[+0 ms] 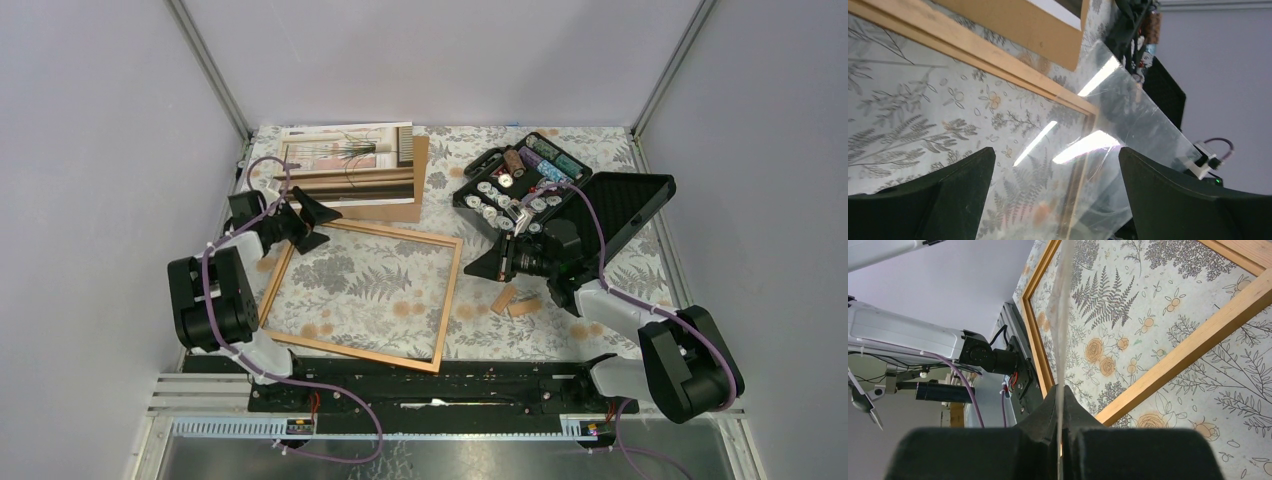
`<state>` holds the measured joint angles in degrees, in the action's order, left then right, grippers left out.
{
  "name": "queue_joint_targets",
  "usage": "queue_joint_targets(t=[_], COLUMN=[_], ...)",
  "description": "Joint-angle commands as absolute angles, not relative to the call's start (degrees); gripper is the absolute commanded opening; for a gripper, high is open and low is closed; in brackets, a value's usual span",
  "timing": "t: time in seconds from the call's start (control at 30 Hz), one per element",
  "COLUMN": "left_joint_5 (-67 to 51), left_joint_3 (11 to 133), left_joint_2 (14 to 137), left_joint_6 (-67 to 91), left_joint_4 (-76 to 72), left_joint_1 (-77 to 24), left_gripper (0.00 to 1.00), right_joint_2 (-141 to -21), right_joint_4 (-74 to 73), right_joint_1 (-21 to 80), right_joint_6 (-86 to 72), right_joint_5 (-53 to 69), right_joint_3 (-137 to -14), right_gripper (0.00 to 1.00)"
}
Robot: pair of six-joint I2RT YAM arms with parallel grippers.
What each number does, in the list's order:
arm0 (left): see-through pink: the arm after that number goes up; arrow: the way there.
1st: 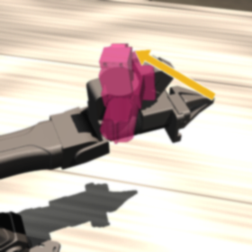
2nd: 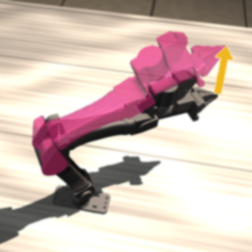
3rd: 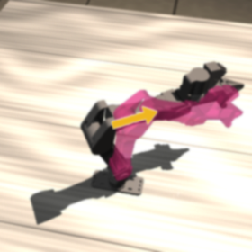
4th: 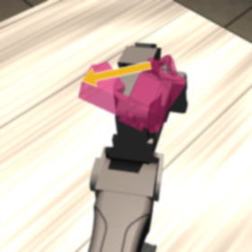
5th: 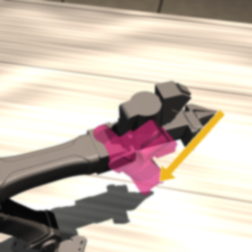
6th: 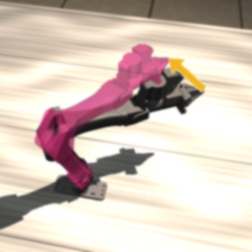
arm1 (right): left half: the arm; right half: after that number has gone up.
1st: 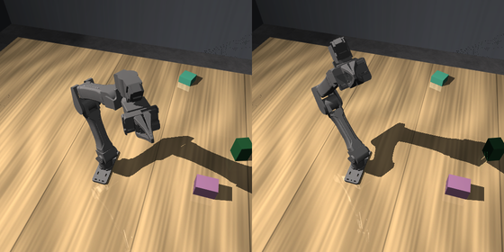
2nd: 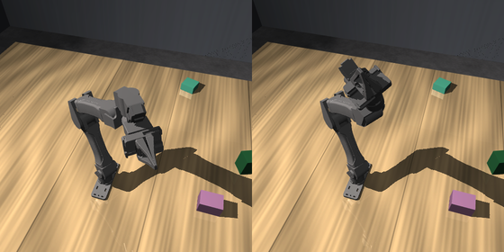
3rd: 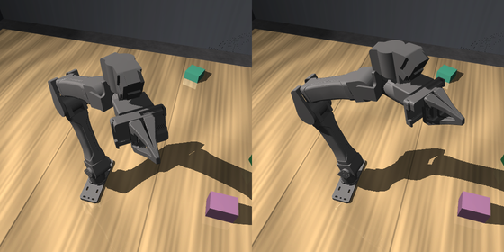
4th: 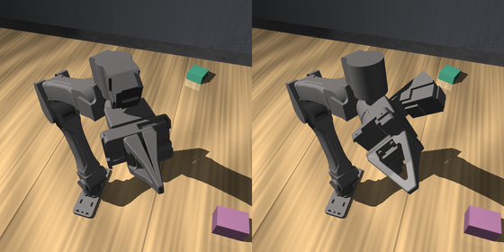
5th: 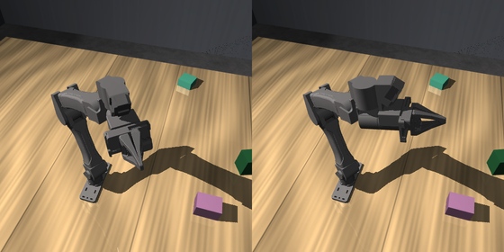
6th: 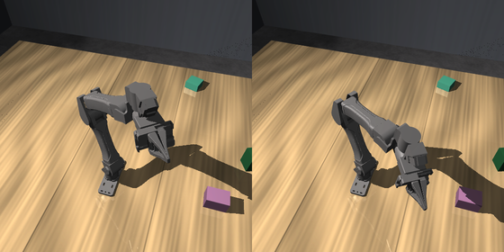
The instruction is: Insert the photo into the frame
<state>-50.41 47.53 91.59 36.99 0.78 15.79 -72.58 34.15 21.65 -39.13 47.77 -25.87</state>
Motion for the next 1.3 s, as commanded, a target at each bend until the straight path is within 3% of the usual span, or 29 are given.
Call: queue_joint_targets(t=[0.0, 0.33, 0.5, 0.83, 1.27], left_joint_5=[-59.32, -60.82, -61.9, -60.76, -54.78], left_joint_3=[44.73, 41.57, 38.47, 38.63, 48.17], left_joint_2=[93.06, 91.21, 88.41, 84.48, 88.57], left_joint_6=[42.19, 42.6, 44.71, 46.04, 40.17], left_joint_4=[-10.25, -8.84, -8.69, -5.07, 12.37], left_joint_1=[16.08, 17.54, 19.97, 21.19, 22.13], left_gripper=[0.99, 0.98, 0.93, 0.65, 0.63], right_joint_2=[-71.06, -72.5, -74.26, -79.59, -88.99], right_joint_4=[38.65, 42.6, 46.79, 45.8, 43.22], right_joint_1=[21.53, 21.42, 21.4, 21.4, 23.31], right_joint_6=[-40.18, -43.83, -48.0, -53.85, -64.62], right_joint_5=[49.06, 47.07, 46.12, 43.91, 43.0], right_joint_3=[-26.83, -25.68, -25.08, -26.74, -32.76], right_gripper=[0.0, 0.0, 0.0, 0.0, 0.0])
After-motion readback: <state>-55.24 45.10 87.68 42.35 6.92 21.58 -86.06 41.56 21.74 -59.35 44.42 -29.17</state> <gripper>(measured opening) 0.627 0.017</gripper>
